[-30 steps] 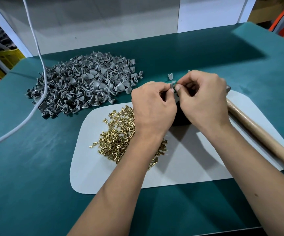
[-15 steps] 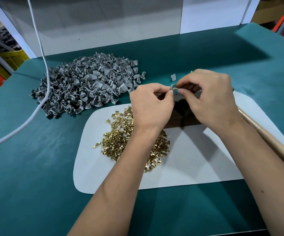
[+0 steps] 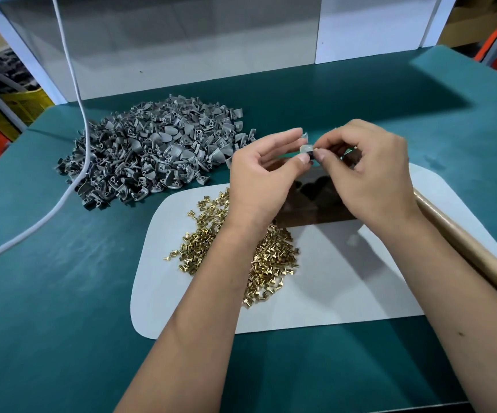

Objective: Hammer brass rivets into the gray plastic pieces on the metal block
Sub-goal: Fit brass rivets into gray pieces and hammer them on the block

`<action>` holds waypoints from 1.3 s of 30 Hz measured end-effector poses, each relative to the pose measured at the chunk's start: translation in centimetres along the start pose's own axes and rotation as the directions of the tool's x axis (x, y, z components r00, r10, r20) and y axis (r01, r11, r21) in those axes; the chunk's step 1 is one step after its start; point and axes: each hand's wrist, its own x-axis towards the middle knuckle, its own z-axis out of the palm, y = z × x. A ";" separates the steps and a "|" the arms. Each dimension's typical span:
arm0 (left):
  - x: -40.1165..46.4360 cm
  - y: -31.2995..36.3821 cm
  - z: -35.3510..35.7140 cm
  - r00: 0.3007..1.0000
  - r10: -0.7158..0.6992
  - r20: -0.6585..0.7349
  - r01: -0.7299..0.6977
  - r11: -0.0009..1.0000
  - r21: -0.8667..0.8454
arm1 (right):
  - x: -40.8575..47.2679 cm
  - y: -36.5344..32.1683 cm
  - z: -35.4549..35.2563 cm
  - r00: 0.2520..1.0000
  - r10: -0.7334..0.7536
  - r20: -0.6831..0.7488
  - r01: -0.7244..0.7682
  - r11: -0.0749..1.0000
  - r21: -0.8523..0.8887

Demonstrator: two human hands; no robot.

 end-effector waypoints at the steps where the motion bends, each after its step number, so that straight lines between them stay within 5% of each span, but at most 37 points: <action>1: 0.0 -0.1 0.0 1.000 0.009 0.013 -0.009 1.000 0.019 | 0.0 -0.1 0.1 0.998 0.055 0.005 -0.055 0.998 0.039; 11: 0.2 0.0 -1.0 0.991 -0.039 0.128 0.058 0.987 -0.149 | 0.0 -0.2 -0.1 0.998 0.036 0.053 -0.038 0.998 0.040; 27: 0.0 0.3 -1.3 0.984 -0.074 0.163 0.087 0.993 -0.073 | 0.1 0.0 -0.8 0.990 -0.015 0.140 0.020 0.999 -0.029; 35: 0.3 -0.3 -0.7 0.969 0.219 0.111 -0.245 0.865 0.439 | 0.7 0.6 -1.6 0.970 -0.091 0.224 0.113 0.990 -0.088; 39: 0.1 -0.8 -0.8 0.968 0.186 0.167 -0.249 0.783 0.570 | 0.8 1.2 -2.8 0.989 0.068 0.133 -0.049 0.989 -0.136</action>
